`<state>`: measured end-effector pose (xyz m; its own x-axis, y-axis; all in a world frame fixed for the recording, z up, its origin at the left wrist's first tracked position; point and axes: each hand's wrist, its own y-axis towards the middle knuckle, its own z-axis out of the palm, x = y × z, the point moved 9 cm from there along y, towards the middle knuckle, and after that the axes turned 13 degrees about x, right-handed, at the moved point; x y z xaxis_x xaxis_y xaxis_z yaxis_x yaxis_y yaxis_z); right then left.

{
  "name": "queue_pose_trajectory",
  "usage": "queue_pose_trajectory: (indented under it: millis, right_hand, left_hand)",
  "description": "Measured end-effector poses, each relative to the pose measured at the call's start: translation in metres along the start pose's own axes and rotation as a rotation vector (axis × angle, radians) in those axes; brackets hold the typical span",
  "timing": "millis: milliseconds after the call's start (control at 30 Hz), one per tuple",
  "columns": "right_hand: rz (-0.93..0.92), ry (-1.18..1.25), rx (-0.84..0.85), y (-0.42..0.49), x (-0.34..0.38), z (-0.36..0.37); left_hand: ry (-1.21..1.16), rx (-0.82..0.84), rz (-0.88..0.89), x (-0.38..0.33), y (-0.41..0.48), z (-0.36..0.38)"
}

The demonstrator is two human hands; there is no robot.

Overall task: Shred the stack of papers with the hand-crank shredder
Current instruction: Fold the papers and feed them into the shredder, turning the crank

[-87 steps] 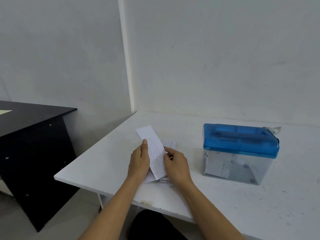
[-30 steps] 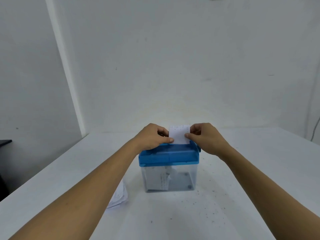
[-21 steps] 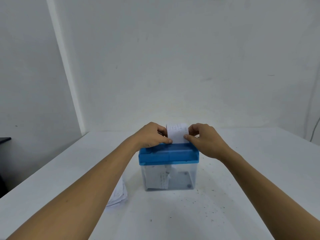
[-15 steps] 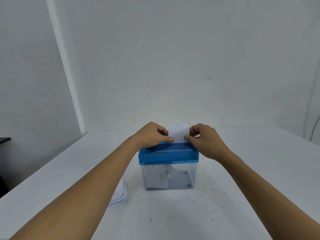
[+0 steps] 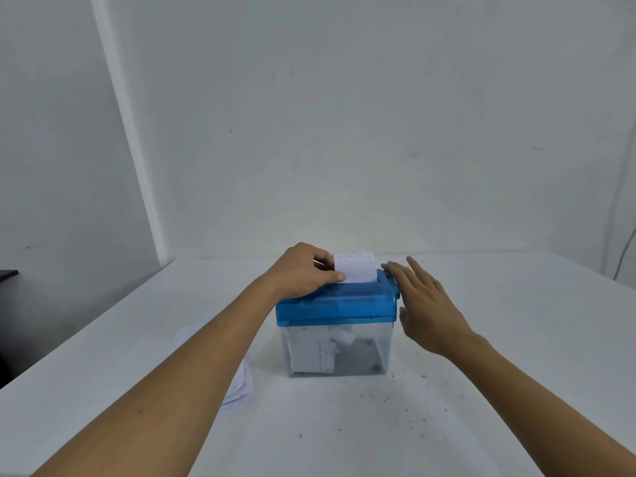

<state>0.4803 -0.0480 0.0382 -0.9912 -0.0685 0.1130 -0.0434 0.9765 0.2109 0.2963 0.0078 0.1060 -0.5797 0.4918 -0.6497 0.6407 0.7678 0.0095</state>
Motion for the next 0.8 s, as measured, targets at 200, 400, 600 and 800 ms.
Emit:
queue_pose_trajectory:
  millis: [200,400,600,800]
  right_hand:
    - [0.020,0.059,0.061,0.000,0.004,0.032]
    - [0.061,0.111,0.095,0.003,0.007,0.030]
    - [0.056,0.083,0.088,-0.004,0.006,0.028]
    - [0.105,0.029,0.168,-0.017,0.011,0.037]
  left_hand:
    - [0.016,0.005,-0.001,0.002,0.004,0.000]
    - [0.012,0.038,0.014,0.006,0.008,0.002]
    - [0.188,0.061,-0.028,0.001,0.002,0.016]
    - [0.369,0.017,-0.137,0.005,-0.001,0.022]
